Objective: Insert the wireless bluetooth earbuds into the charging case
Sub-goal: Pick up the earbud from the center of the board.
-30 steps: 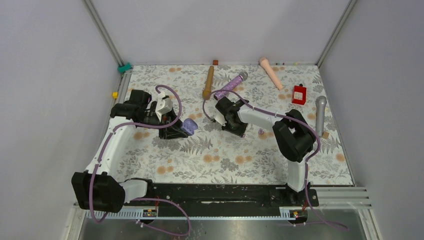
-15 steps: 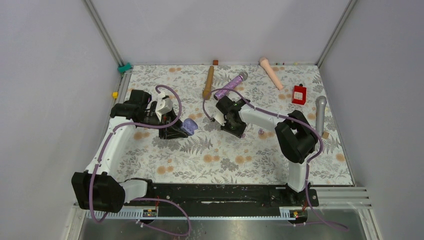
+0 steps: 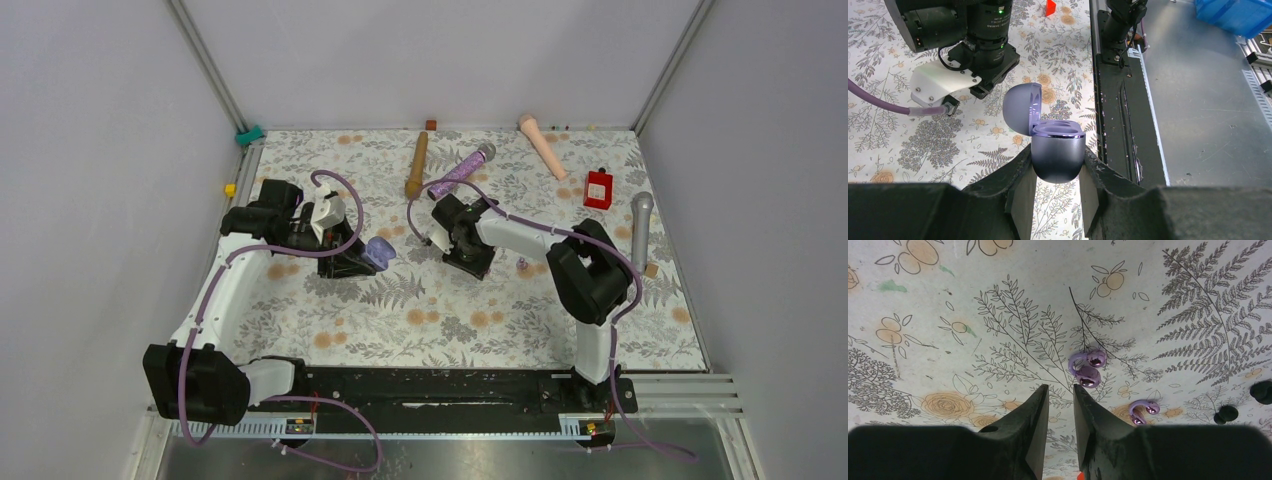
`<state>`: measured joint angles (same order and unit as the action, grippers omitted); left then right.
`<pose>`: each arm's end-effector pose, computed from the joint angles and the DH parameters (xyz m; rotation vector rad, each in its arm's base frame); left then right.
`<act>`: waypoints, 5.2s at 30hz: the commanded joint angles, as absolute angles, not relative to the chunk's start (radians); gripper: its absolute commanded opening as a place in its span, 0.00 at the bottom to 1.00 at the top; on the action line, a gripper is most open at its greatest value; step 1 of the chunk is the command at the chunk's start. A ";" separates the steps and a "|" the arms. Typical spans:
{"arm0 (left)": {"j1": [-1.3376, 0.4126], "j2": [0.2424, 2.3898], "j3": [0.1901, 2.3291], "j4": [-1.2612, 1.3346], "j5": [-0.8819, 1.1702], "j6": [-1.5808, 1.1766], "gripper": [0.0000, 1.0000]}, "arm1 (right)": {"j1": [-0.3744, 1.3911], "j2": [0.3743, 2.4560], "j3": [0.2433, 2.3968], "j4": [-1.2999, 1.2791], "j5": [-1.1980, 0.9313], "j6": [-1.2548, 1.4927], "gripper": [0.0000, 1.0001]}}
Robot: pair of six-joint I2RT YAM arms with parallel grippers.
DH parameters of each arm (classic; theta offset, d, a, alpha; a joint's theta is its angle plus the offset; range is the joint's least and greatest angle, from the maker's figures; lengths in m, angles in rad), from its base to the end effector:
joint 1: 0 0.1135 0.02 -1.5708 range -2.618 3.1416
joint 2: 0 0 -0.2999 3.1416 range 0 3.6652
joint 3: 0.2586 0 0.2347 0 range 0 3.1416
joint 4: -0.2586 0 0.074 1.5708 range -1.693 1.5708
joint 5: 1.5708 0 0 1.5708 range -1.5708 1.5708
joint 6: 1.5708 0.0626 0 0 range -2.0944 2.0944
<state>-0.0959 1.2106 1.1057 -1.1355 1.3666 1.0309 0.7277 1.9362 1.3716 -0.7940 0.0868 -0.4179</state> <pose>0.1677 -0.0777 0.3481 1.2588 1.4996 -1.2642 0.2871 0.2485 0.1896 -1.5700 2.4593 -0.0773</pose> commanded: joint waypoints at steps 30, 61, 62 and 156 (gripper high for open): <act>-0.090 1.183 1.118 -1.134 1.423 1.066 0.02 | 0.734 1.968 1.365 -0.756 0.154 -0.436 0.36; -0.090 1.189 1.123 -1.134 1.426 1.059 0.02 | 0.734 1.950 1.339 -0.699 0.254 -0.510 0.38; -0.090 1.189 1.123 -1.134 1.426 1.059 0.02 | 0.734 1.948 1.337 -0.695 0.259 -0.512 0.37; -0.081 1.166 1.124 -1.138 1.385 1.076 0.00 | 0.728 1.178 1.519 -0.663 -0.349 -0.254 0.05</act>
